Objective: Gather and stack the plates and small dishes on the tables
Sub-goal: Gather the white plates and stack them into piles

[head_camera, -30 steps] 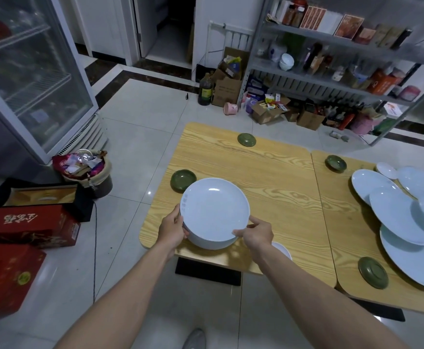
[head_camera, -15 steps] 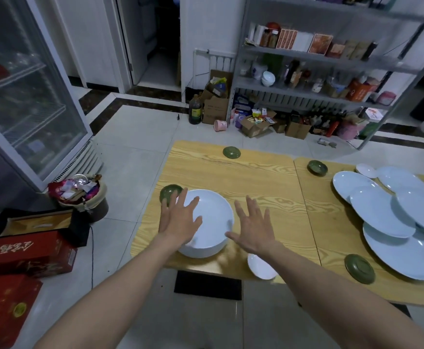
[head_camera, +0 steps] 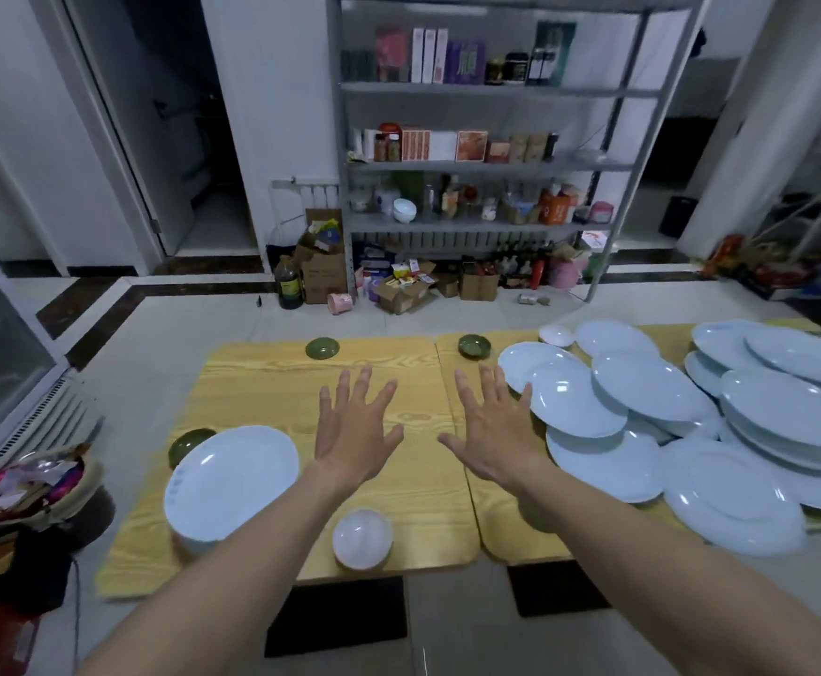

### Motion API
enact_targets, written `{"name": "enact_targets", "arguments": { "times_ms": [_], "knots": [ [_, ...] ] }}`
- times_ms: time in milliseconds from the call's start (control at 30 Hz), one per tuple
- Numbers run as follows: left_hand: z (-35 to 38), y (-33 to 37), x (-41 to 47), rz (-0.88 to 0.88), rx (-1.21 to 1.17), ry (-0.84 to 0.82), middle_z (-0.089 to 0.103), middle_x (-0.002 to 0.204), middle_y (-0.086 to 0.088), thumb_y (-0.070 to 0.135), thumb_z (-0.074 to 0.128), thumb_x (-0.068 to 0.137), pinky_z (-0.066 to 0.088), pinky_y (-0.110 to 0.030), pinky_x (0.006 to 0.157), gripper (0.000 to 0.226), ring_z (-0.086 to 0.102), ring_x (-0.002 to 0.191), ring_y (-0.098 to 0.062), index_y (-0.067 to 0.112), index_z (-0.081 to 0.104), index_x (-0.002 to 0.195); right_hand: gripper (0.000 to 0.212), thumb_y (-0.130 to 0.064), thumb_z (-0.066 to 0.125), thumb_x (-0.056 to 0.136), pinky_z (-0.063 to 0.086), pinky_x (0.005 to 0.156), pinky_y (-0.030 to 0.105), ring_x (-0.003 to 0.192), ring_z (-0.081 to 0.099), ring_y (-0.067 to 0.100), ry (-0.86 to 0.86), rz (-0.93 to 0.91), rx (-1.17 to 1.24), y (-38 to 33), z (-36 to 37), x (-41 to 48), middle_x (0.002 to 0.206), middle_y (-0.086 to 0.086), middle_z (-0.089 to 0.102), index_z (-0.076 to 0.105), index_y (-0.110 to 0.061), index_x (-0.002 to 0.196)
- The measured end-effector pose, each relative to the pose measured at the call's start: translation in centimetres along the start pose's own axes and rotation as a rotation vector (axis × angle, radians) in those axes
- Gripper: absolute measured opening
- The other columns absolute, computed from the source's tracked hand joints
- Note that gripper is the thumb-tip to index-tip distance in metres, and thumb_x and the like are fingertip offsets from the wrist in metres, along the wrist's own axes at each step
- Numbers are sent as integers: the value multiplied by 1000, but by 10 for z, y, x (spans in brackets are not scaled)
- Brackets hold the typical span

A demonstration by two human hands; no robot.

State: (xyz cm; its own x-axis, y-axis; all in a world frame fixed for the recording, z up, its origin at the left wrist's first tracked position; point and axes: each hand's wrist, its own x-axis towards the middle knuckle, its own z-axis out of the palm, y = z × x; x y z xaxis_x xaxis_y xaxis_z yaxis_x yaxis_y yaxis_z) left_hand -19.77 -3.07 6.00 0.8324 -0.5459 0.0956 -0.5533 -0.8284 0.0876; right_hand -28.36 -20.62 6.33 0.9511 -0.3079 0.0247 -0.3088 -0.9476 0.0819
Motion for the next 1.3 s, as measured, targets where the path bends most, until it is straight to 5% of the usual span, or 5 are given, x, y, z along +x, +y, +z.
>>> {"name": "enact_targets", "arguments": {
  "times_ms": [267, 767, 900, 1067, 1300],
  "knots": [
    [10, 136, 26, 68, -58, 20, 4, 164, -4, 54, 44, 95, 7, -51, 120, 65, 1, 151, -27, 36, 19, 153, 91, -66, 37, 96, -4, 118, 63, 151, -18, 32, -5, 103, 94, 129, 9, -21, 164, 13, -19, -17, -25, 156],
    [70, 266, 154, 199, -262, -41, 13, 162, -10, 47, 49, 97, 15, -42, 118, 66, 13, 149, -28, 30, 22, 154, 89, -65, 38, 96, -2, 120, 55, 152, -14, 29, -35, 305, 232, 280, 55, 39, 165, 8, -19, -16, -26, 156],
    [88, 293, 175, 196, -294, -76, 17, 162, -11, 46, 49, 97, 16, -41, 120, 65, 14, 149, -28, 31, 22, 154, 78, -55, 45, 98, 12, 121, 45, 153, 3, 27, -7, 433, 404, 322, 65, 45, 166, 8, 1, 6, -27, 159],
    [110, 317, 196, 177, -303, -98, 21, 160, -14, 45, 51, 97, 20, -39, 117, 65, 16, 149, -28, 31, 23, 154, 51, -36, 57, 97, 46, 98, 40, 130, 41, 30, 60, 748, 836, 378, 101, 56, 142, 13, 36, 43, -19, 143],
    [146, 338, 203, 43, -343, -155, 23, 159, -13, 43, 54, 95, 24, -38, 115, 65, 22, 146, -29, 33, 27, 153, 43, -30, 61, 96, 40, 85, 29, 99, 46, 23, -7, 953, 1201, 430, 151, 70, 134, 13, 39, 48, -21, 136]
  ]
}}
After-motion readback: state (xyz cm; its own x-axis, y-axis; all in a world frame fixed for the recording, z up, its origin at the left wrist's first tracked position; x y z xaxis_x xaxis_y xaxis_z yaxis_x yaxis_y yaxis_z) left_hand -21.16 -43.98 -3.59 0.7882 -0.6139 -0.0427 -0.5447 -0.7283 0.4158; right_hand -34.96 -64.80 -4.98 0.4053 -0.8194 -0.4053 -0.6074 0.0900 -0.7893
